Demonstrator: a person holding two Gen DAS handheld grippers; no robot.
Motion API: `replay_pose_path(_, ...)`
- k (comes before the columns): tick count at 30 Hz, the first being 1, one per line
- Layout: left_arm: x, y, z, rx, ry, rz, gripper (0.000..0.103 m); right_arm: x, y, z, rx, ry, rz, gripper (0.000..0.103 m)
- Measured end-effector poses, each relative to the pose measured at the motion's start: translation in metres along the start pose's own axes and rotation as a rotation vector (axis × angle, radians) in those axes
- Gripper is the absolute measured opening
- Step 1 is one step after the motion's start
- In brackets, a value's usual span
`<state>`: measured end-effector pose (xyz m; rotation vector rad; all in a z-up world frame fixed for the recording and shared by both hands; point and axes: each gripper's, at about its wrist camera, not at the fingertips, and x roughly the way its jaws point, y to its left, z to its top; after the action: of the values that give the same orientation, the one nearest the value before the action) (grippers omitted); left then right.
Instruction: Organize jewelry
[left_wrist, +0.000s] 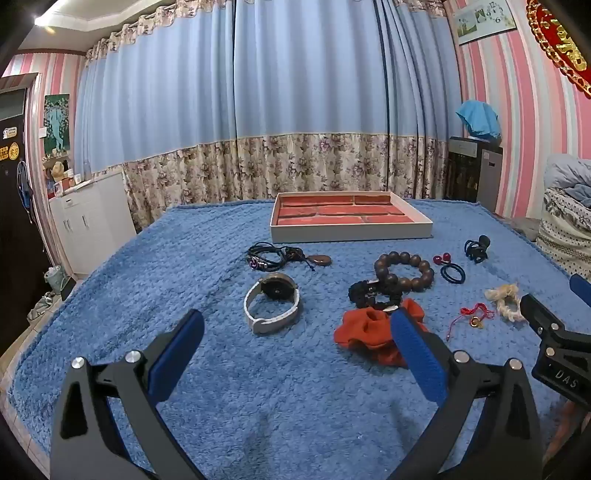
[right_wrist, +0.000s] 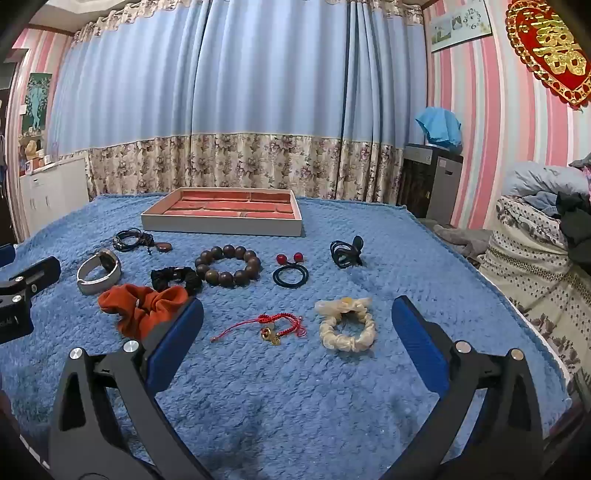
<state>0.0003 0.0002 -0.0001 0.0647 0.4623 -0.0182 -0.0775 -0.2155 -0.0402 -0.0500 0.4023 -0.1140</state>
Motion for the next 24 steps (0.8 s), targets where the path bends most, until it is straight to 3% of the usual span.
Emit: replay_pose_path(24, 0.0002, 0.0021, 0.0022, -0.005, -0.003, -0.001, 0.099, 0.001, -0.0002, -0.0006, -0.003, -0.002, -0.003, 0.099)
